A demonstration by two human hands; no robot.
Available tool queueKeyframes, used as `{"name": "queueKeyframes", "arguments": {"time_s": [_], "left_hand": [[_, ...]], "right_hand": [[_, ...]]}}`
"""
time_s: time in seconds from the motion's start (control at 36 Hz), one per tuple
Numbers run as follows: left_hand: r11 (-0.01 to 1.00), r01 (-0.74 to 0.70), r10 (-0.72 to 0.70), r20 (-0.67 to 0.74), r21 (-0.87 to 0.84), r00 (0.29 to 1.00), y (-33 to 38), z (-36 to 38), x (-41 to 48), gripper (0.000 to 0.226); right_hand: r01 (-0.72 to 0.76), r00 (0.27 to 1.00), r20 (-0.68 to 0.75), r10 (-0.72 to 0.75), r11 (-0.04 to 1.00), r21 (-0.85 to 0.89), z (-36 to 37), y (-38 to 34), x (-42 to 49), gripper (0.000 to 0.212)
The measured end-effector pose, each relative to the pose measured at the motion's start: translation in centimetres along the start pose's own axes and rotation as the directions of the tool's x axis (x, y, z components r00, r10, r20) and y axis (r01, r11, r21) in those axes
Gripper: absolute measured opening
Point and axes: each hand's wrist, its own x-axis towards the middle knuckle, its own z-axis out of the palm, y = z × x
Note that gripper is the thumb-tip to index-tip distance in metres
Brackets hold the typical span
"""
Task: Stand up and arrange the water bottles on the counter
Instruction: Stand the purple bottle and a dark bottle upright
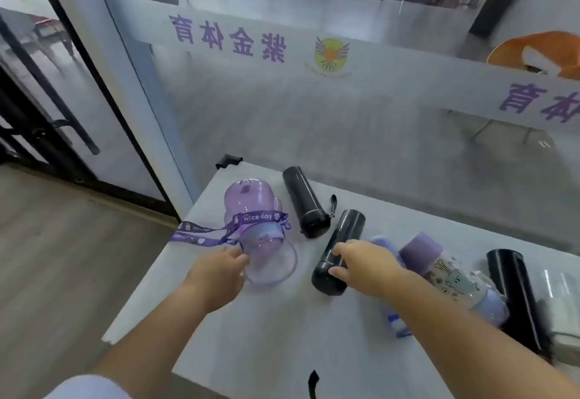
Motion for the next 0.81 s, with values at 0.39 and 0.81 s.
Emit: {"name": "queueKeyframes", "arguments": {"time_s": [0.39, 0.81], "left_hand": [[0.883, -0.317, 0.362, -0.072, 0.347, 0.929, -0.3, 5.1, 8.1, 0.097], [0.855, -0.302, 0.386, -0.129, 0.422, 0.913, -1.0, 4.3, 10.6, 0.091]], "right_hand": [[-0.157, 0.987, 0.006, 0.158, 0.976, 0.151, 1.2, 2.3, 2.5, 0.043], [-0.037, 0.984, -0.165, 0.071, 0.979, 0.199, 0.3, 2.2, 8.5, 0.042]]}}
